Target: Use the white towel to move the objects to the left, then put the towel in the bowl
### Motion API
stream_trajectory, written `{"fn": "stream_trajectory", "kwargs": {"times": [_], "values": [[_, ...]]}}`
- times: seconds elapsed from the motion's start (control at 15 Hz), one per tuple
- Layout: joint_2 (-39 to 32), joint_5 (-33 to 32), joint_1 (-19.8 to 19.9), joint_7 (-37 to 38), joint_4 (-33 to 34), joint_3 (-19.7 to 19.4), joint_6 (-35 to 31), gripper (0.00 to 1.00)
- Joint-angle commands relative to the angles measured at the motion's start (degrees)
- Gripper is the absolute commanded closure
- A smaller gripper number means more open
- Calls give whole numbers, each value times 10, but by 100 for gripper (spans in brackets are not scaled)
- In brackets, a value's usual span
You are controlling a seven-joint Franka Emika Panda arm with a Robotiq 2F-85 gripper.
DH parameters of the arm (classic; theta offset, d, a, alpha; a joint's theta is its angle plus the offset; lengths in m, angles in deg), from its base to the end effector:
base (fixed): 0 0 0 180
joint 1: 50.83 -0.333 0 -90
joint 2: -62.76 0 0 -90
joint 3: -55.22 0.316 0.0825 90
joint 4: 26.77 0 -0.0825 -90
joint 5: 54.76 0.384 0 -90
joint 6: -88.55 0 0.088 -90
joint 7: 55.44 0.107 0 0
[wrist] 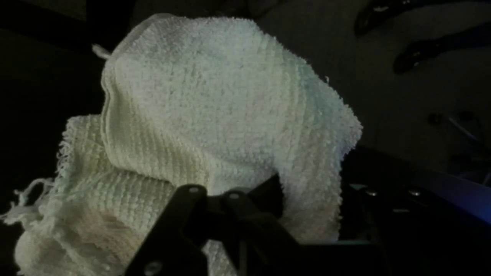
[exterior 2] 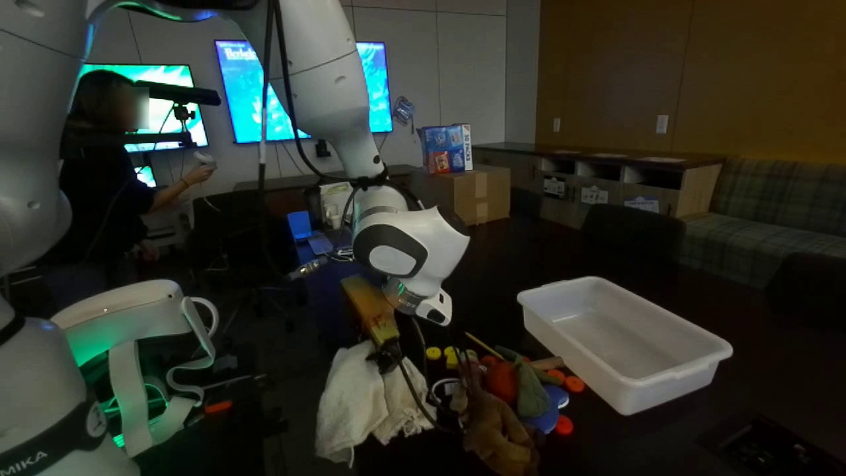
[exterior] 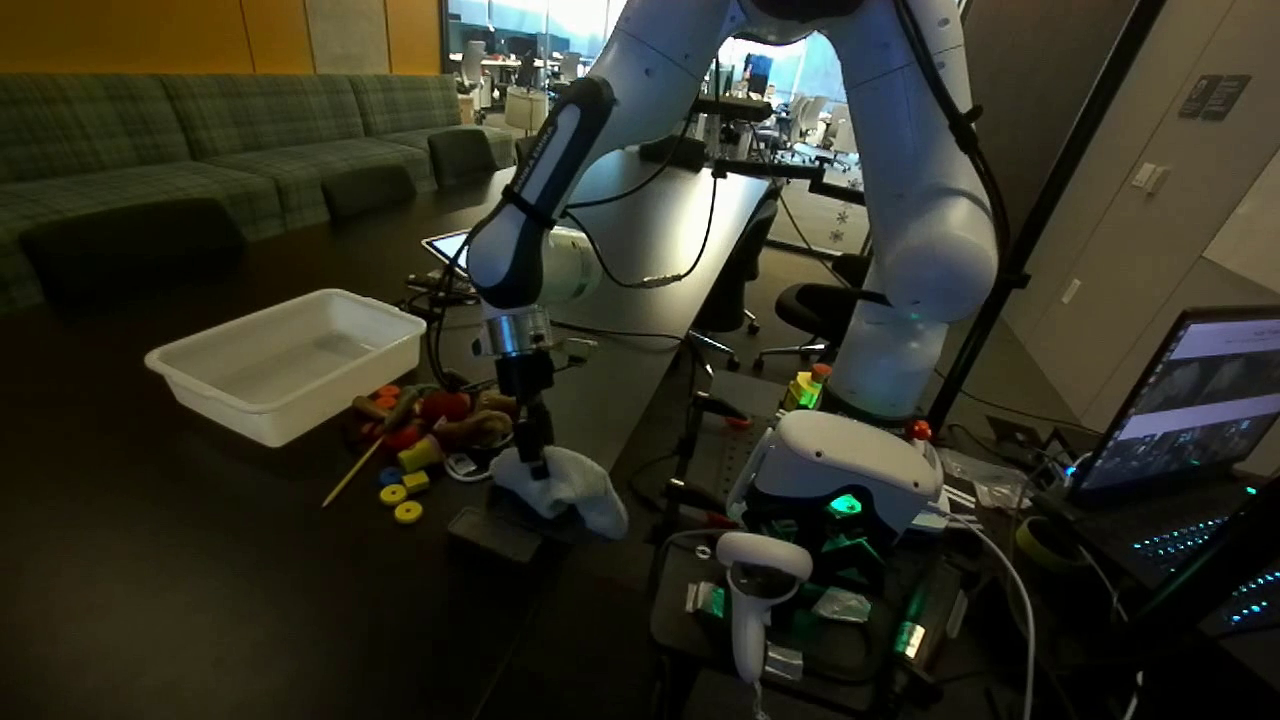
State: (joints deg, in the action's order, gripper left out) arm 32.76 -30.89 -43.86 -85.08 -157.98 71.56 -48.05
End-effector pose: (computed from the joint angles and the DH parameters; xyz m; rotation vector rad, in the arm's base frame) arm 0.4632 0.0956 0.1059 -2.6369 -0.4073 0.4826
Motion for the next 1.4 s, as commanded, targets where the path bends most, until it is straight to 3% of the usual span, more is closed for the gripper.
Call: {"fn": "stream_trajectory", "kwargs": {"times": [0.0, 0.2, 0.53, 0.73, 0.93, 1.07, 1.13, 1.33], "values": [[2, 82, -30, 76, 16, 32, -33, 85], [4, 138, -60, 120, 18, 51, -69, 85], [43, 206, -78, 119, 7, 74, -29, 85], [99, 234, -48, 71, 1, 67, 78, 84], [130, 175, 61, 25, -1, 110, 218, 84], [171, 140, 82, -5, 7, 67, 315, 84], [191, 133, 48, -27, 13, 0, 356, 84], [215, 43, 55, -56, 32, -92, 377, 84]]}}
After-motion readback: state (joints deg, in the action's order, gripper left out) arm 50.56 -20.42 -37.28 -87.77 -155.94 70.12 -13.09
